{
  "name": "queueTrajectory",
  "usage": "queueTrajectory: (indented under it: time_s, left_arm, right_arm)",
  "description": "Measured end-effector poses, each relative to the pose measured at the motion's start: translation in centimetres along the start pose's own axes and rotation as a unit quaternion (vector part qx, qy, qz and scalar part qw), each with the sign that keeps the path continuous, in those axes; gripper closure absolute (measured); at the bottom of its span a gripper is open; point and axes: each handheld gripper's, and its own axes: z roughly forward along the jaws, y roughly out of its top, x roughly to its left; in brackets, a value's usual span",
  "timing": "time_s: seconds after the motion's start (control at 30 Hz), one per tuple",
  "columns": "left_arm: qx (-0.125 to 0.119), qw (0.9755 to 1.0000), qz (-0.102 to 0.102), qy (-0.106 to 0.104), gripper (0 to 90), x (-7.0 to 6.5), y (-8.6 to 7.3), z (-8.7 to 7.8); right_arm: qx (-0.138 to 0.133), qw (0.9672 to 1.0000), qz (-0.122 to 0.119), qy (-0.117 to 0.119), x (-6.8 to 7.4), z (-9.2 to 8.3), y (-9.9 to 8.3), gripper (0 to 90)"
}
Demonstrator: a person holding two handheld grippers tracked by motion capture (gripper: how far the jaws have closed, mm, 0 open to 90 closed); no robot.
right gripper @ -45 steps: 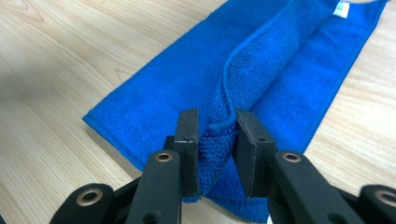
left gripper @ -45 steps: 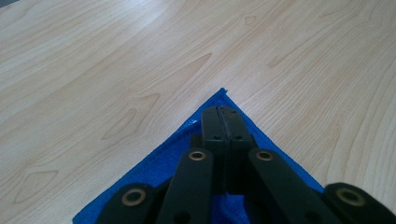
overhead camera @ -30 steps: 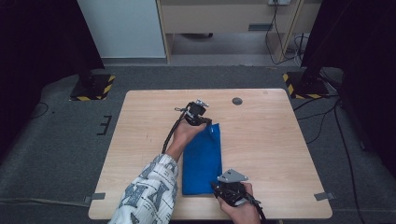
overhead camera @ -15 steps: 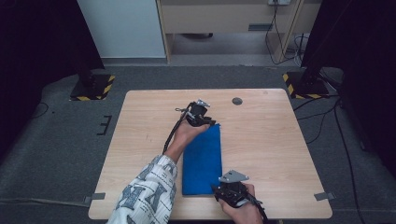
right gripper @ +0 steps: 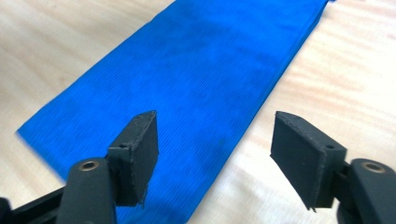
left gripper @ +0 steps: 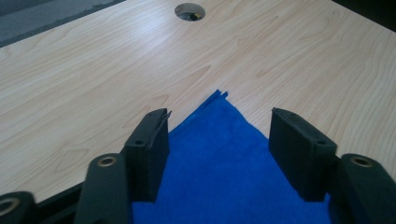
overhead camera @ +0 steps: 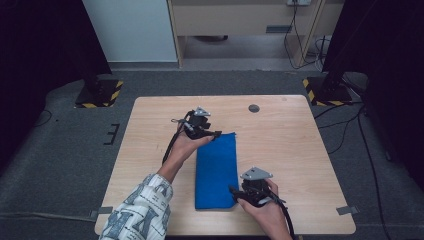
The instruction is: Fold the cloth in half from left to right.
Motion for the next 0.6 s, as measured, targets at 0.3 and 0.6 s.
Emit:
queueTrajectory:
  time_s: [0.3,0.6]
  left_arm:
    - [-0.004,0.9999,0.000,0.013,27.0,0.9,-1.9,-1.7]
    - [-0.007,0.9999,-0.005,0.012,15.0,1.5,-2.9,-2.4]
  right_arm:
    - [-0.014,0.9999,0.007,0.005,-2.6,1.7,2.2,23.3]
    - [-0.012,0.9999,0.008,0.001,-4.1,3.2,4.5,17.3]
